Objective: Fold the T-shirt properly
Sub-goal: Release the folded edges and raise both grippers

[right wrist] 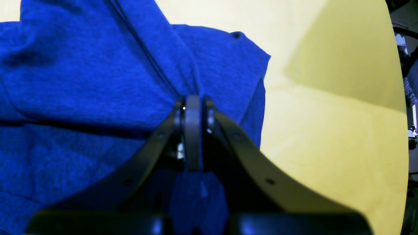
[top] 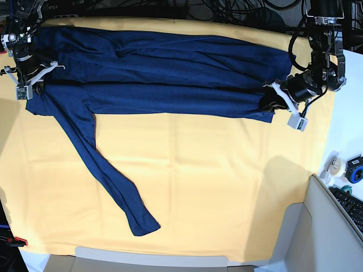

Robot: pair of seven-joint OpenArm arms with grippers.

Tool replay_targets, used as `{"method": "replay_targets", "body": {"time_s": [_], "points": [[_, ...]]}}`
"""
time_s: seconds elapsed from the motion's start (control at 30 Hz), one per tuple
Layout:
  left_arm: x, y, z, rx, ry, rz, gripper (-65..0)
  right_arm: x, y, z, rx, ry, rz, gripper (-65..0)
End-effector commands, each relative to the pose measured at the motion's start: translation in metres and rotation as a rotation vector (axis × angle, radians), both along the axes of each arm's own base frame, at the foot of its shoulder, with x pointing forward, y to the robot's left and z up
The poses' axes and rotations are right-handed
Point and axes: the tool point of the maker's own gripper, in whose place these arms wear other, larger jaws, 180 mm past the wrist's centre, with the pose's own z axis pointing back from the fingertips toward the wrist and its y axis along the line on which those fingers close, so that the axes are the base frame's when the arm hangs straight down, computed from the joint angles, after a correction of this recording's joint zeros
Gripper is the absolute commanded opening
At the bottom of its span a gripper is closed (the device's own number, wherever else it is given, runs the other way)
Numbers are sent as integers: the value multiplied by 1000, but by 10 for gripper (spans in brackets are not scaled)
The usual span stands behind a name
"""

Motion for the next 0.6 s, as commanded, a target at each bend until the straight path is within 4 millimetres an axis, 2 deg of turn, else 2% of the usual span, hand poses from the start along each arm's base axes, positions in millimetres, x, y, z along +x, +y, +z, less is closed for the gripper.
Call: {"method": "replay_targets", "body": {"time_s": [0.0, 0.07, 0.13, 0.27, 0.4, 0.57], "points": [[9, 3, 13, 0, -48, 0, -642, 6, -5, 12, -21, -38, 3, -650], [10, 3, 13, 1, -49, -2, -608, 6, -5, 12, -21, -38, 3, -648], [10, 6, 13, 11, -47, -4, -557, 6, -5, 12, -21, -38, 1, -617], [8, 9, 13, 19, -43, -1, -484, 6, -4, 11, -20, -38, 3, -487], [9, 11, 13, 21, -44, 2, -477, 6, -4, 11, -20, -38, 3, -403], [4, 12, 9, 39, -2, -15, -477, 10, -7, 17, -31, -50, 6, -398]]}}
